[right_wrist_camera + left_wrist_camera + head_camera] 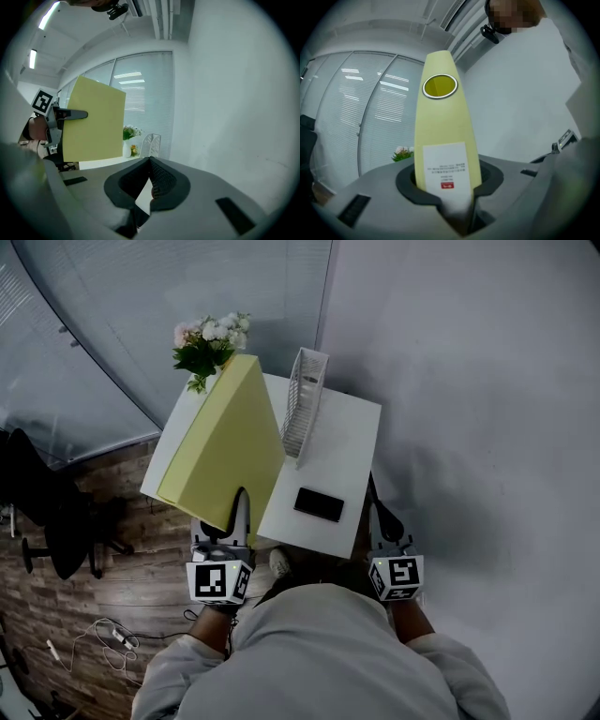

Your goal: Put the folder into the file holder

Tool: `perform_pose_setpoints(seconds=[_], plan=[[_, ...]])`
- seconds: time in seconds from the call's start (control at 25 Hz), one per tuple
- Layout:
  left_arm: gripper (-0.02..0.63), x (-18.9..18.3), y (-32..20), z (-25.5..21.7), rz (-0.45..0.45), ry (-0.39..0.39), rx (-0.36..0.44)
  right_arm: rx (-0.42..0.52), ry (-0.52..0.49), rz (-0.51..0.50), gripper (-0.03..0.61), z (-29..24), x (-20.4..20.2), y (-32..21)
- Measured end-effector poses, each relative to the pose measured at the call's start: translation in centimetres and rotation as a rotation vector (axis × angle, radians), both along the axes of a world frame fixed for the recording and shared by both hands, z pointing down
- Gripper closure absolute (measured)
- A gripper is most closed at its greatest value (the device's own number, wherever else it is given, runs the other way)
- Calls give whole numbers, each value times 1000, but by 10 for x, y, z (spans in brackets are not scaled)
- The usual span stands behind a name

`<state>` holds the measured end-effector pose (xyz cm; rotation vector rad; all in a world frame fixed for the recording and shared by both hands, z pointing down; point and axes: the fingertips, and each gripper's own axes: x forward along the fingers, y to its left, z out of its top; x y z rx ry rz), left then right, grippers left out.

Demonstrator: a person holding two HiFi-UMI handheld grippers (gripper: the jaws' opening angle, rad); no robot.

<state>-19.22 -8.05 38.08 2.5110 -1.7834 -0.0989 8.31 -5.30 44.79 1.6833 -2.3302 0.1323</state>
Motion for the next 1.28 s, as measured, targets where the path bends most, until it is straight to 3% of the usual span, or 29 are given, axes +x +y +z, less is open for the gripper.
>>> perform_pose_setpoints(seconds=[0.32,0.6,1.0,1.28], plan=[[456,32,-67,-10,5,-37,76,-24,-1,-35,566,14,13,-46],[456,75,-120,-7,-20,-69,120,-42,19,-48,566,15,58,-90],[457,103,-186,44,-41,-95,102,-116,67,-24,566,36,99,-107],[457,117,-206,86,-26,-174,130,-170,106,-24,566,51,112,-106]])
